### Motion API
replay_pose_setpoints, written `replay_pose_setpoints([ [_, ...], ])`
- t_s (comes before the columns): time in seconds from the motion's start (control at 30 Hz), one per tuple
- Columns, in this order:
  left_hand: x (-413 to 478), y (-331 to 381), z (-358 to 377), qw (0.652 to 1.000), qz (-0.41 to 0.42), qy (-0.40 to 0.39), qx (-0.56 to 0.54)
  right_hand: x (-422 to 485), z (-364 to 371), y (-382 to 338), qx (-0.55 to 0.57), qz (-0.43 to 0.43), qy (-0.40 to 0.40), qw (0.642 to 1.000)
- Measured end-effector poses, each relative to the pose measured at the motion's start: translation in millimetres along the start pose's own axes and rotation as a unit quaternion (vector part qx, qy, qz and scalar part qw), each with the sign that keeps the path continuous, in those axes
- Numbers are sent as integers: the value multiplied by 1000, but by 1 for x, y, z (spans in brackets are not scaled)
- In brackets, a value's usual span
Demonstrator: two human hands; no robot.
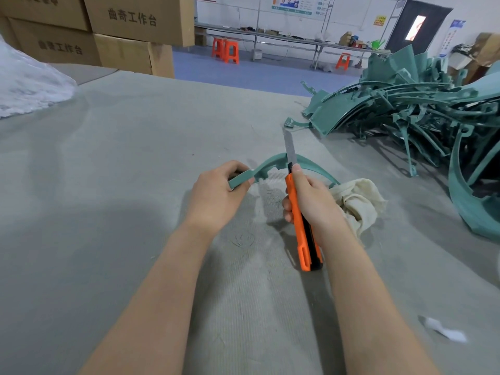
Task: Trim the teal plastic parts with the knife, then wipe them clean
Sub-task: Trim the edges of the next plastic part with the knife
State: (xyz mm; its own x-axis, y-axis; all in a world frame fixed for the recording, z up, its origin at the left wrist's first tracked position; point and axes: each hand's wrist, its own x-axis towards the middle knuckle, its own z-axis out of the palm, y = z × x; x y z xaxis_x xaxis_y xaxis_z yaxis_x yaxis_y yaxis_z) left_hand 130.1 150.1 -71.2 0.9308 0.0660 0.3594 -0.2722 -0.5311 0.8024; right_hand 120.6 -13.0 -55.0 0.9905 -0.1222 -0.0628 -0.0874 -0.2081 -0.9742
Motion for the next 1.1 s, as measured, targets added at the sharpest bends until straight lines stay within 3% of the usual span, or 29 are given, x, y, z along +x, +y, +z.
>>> replay_pose_setpoints([
  [0.67,-1,1,-4,1000,12,-2,-5,-9,-1,-7,5,3,-67,998],
  [0.93,2,1,-4,1000,11,-11,-7,-21,14,-17,-13,-59,-138,989],
  [1.1,1,3,-2,1000,10,-18,2,-16,2,-15,-13,-55,-83,995],
])
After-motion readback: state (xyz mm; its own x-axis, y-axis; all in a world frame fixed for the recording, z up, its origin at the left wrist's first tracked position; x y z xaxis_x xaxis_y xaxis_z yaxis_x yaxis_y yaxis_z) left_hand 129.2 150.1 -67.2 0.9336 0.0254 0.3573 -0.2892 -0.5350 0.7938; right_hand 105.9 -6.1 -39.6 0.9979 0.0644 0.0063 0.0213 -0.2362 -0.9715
